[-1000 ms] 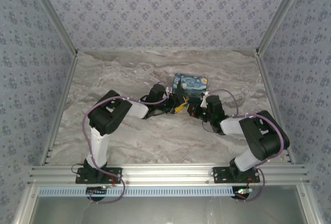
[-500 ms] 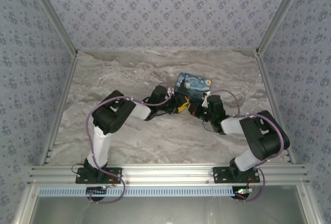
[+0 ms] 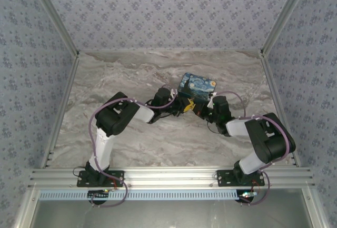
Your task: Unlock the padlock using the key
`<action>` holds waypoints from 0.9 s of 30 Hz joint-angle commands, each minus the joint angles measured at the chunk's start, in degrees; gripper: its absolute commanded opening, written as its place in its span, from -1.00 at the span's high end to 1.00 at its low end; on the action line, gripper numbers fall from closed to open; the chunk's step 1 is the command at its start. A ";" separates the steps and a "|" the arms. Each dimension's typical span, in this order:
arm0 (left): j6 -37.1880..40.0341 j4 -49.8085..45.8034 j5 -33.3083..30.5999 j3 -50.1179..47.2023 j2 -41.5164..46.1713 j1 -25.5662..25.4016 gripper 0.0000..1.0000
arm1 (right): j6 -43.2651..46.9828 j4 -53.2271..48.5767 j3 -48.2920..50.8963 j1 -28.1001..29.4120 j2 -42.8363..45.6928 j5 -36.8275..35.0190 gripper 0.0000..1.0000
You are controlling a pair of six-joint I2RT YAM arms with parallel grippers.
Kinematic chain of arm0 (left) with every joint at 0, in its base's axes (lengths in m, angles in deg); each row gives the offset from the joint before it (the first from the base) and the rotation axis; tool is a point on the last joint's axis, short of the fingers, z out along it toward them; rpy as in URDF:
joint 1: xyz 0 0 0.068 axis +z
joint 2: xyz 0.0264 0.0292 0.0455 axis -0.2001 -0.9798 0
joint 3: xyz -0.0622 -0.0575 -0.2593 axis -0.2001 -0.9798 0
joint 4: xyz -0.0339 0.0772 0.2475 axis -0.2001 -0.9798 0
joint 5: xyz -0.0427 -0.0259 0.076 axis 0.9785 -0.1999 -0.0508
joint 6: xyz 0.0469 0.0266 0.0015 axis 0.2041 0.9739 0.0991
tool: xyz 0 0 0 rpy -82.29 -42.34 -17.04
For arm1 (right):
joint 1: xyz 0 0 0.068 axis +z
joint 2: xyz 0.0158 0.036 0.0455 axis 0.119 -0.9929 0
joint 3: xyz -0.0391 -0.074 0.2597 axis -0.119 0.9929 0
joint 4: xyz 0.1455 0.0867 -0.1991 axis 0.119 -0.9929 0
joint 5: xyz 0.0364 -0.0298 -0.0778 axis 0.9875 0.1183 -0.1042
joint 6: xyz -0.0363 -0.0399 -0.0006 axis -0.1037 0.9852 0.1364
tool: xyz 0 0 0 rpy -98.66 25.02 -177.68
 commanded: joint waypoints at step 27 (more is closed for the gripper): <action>-0.44 -9.41 -3.25 -0.07 7.74 0.27 1.00 | 51.38 -36.27 -7.47 8.34 34.98 -25.63 -0.22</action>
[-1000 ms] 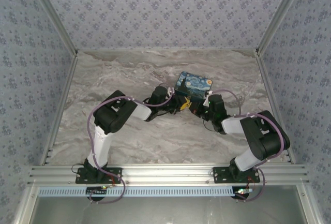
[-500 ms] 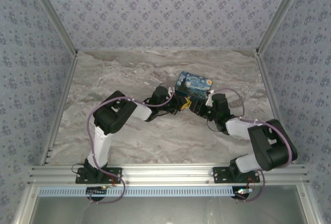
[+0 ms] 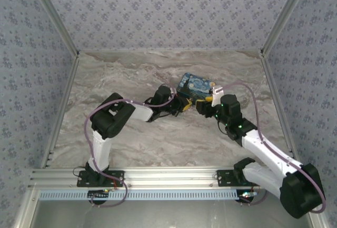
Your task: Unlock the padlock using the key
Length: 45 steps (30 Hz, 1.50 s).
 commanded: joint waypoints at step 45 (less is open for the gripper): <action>-8.96 1.59 2.61 0.10 2.86 1.04 1.00 | 56.06 17.63 -2.93 9.34 -31.40 -17.20 0.27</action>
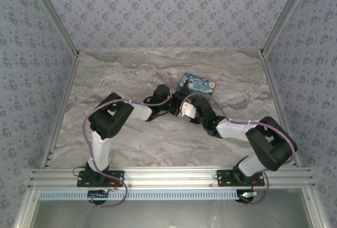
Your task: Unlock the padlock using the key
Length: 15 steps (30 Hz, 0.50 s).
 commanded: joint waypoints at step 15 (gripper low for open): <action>-1.00 2.35 1.68 0.13 1.77 0.32 1.00 | -0.88 2.32 -2.42 -1.03 -1.08 2.54 0.94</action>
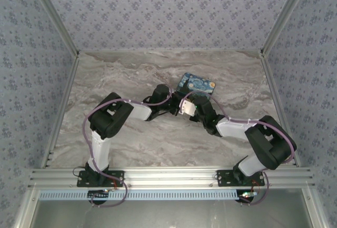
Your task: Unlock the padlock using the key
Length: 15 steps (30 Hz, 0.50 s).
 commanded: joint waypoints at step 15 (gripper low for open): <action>-0.15 2.46 0.75 -0.27 2.11 -0.04 1.00 | -15.53 -2.74 -3.69 1.51 1.48 1.37 1.00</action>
